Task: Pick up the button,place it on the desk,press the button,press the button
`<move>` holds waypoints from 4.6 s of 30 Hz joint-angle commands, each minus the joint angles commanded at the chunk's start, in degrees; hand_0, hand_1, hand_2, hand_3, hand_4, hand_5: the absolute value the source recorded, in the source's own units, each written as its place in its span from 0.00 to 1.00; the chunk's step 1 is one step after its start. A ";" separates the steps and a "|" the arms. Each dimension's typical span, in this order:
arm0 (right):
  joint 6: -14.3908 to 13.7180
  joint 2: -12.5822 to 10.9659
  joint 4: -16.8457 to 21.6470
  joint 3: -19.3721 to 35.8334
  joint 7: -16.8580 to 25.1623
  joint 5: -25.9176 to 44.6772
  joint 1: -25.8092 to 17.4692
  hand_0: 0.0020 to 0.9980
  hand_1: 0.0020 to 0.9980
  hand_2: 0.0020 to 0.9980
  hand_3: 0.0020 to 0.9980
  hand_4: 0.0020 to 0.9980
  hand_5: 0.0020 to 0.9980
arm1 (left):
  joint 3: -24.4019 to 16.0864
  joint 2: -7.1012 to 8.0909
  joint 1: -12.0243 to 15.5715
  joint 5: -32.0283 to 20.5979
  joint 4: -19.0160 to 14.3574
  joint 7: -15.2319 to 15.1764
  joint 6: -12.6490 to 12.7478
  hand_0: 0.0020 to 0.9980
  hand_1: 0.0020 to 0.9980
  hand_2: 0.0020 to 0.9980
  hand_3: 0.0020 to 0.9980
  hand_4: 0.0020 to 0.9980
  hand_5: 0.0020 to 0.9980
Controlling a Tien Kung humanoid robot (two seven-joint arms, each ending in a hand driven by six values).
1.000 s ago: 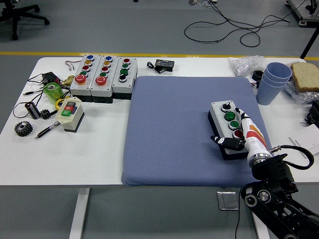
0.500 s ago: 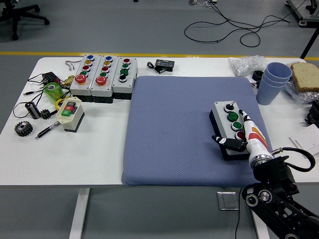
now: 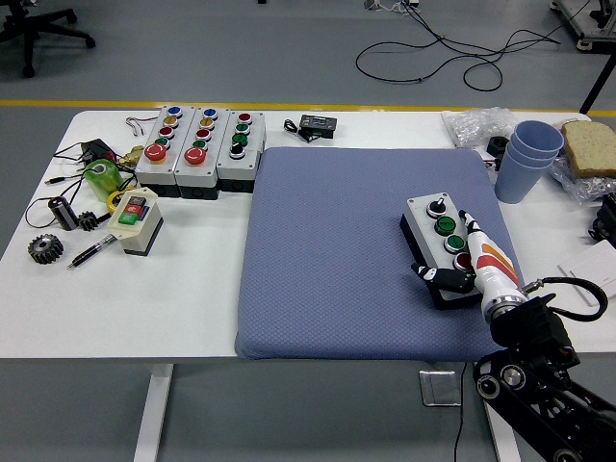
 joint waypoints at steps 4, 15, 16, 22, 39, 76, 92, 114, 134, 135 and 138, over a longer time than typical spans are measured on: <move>-0.34 -0.54 -0.20 -0.33 0.00 -0.06 0.99 0.32 0.37 0.66 0.99 0.76 0.00 | -0.04 0.00 -0.01 -0.06 0.00 -0.02 0.03 0.60 0.64 0.68 0.55 0.38 0.71; 1.87 -0.79 -1.77 -0.31 0.00 1.10 1.80 0.32 0.34 0.60 0.96 0.75 0.00 | -0.40 0.00 0.03 0.55 0.00 0.12 -0.02 0.60 0.64 0.68 0.55 0.38 0.71; 2.56 -0.87 -1.80 -0.27 0.00 0.82 1.85 0.33 0.33 0.60 0.96 0.74 0.00 | -0.51 0.00 0.05 0.72 0.00 0.14 -0.03 0.60 0.64 0.68 0.55 0.38 0.71; 5.15 -1.38 -1.82 0.07 0.00 -0.16 2.48 0.32 0.33 0.60 0.96 0.75 0.00 | -0.81 0.00 0.07 1.30 0.00 0.20 -0.09 0.60 0.64 0.68 0.55 0.38 0.71; 11.82 -1.88 -1.48 -0.26 0.00 -0.47 4.69 0.23 0.27 0.51 0.74 0.75 0.00 | -1.75 0.00 0.20 2.45 0.00 0.34 -0.10 0.60 0.64 0.68 0.55 0.38 0.71; 21.78 -7.05 -5.44 -12.54 33.81 3.46 15.77 0.03 0.11 0.42 0.54 0.62 0.00 | -0.81 0.00 -0.28 0.89 0.00 0.24 0.08 0.60 0.63 0.68 0.55 0.38 0.71; 24.14 -6.07 -13.40 -16.95 45.15 0.81 22.66 0.08 0.20 0.45 0.55 0.62 0.00 | -0.48 0.00 -0.30 0.52 0.00 0.22 0.12 0.60 0.63 0.68 0.55 0.38 0.71; 29.16 -5.37 -16.37 -15.36 45.06 -4.05 22.63 0.86 0.72 0.83 0.77 0.87 0.08 | -1.04 0.00 -0.19 2.13 0.00 0.53 -0.13 0.60 0.63 0.68 0.55 0.38 0.71; 30.96 -6.90 -11.77 -11.77 42.29 -1.98 20.62 0.99 0.82 0.92 0.95 0.91 0.10 | -0.45 0.00 -0.31 0.90 0.00 0.36 0.02 0.60 0.63 0.68 0.55 0.38 0.71; 31.18 -7.05 -11.26 -11.46 42.21 -1.83 20.36 0.99 0.82 0.92 0.95 0.91 0.10 | -0.39 0.00 -0.31 0.79 0.00 0.35 0.04 0.60 0.63 0.68 0.55 0.38 0.71; 30.90 -7.73 -8.61 -9.45 42.33 -1.04 18.86 0.99 0.83 0.93 0.96 0.92 0.11 | -0.30 0.00 -0.28 0.68 0.00 0.35 0.05 0.60 0.63 0.68 0.55 0.38 0.71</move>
